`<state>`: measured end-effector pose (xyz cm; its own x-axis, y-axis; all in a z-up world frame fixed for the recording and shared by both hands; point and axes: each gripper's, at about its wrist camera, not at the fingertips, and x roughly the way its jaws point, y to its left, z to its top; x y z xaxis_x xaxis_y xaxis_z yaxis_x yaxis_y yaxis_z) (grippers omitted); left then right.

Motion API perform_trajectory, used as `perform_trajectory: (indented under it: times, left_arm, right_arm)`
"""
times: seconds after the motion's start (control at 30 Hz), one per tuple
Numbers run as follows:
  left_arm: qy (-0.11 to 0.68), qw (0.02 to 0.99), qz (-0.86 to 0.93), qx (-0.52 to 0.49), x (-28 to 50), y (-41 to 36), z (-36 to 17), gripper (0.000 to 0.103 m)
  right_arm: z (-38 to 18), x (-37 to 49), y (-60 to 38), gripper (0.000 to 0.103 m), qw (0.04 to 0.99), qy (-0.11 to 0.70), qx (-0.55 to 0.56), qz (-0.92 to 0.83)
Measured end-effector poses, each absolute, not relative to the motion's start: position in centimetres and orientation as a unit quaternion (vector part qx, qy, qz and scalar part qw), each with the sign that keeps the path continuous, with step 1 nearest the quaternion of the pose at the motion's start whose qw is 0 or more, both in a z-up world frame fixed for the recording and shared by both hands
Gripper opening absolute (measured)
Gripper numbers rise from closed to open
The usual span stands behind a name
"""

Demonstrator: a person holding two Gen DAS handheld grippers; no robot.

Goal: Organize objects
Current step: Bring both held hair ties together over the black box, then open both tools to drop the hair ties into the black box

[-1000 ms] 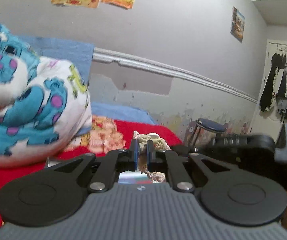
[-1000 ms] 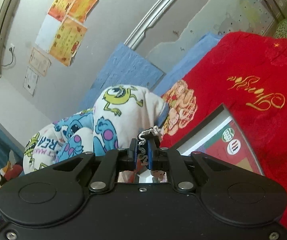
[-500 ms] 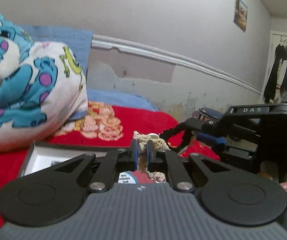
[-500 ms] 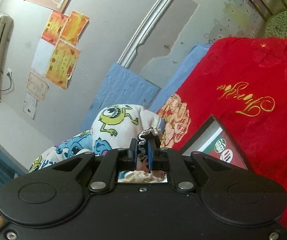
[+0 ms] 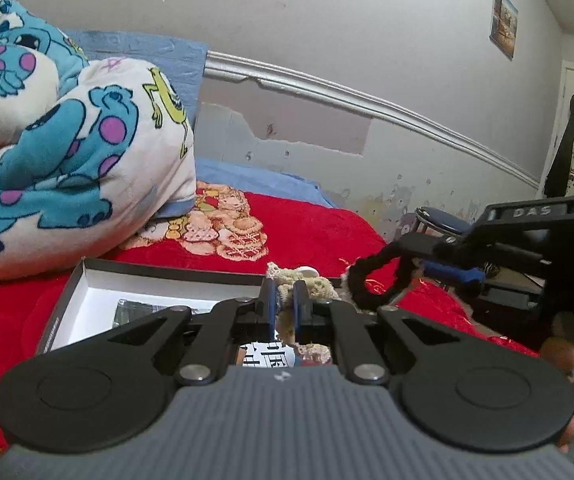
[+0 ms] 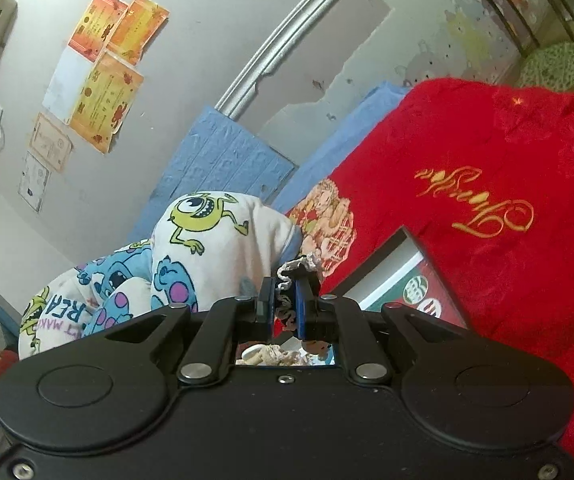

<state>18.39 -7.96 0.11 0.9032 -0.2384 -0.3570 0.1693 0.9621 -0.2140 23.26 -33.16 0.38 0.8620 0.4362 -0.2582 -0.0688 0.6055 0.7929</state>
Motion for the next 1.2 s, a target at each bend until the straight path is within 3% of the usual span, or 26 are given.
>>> perform_trajectory:
  times: [0.2,0.73,1.2]
  left_arm:
    - [0.201,0.972,-0.099,-0.068,18.6,-8.5,-0.3,0.011]
    - [0.260,0.964,-0.056,-0.013,21.3,-11.9,-3.6,0.011]
    - [0.305,0.951,-0.044,-0.006,21.9,-12.5,-5.5,0.012]
  right_arm:
    - [0.1,23.3,-34.4,0.011,0.865,0.224,0.429,0.132]
    - [-3.4,25.5,-32.4,0.011,0.857,0.329,0.388,0.079]
    - [-4.4,26.0,-32.3,0.011,0.848,0.357,0.384,0.078]
